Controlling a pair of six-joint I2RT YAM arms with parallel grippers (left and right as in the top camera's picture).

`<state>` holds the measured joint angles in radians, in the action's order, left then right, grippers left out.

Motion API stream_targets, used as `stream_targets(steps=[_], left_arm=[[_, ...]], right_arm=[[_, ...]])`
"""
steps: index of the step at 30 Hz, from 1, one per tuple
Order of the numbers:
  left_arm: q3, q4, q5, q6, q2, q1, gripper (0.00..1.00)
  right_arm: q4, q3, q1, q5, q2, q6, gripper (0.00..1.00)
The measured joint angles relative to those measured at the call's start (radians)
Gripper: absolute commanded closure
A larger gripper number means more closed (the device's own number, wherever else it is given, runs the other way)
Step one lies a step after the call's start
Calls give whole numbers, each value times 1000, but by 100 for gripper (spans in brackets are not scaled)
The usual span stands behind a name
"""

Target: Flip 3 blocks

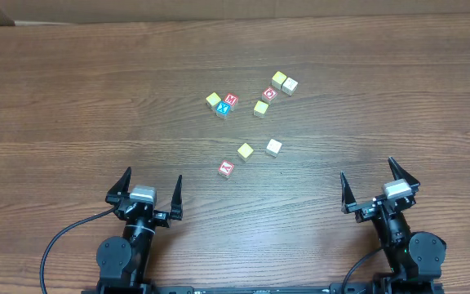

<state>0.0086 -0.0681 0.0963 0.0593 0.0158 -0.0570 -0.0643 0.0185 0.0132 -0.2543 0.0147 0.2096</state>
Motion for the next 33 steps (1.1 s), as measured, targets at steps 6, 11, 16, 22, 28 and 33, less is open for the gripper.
stream_targets(steps=[6,11,16,22,28,33], left_arm=[[0,0,1,-3,0,0,0],[0,0,8,-64,0,0,0],[0,0,32,-187,0,0,0],[14,-21,114,-245,0,0,0],[126,-106,148,-238,64,0,0],[286,-198,169,-217,292,0,0]], right_arm=[[2,0,0,0,0,0,0],[67,0,0,-42,0,0,0],[158,2,0,-158,0,-13,0],[90,76,0,-222,2,-126,0],[-19,204,0,-293,130,-201,0],[-97,351,0,-354,381,-273,0]])
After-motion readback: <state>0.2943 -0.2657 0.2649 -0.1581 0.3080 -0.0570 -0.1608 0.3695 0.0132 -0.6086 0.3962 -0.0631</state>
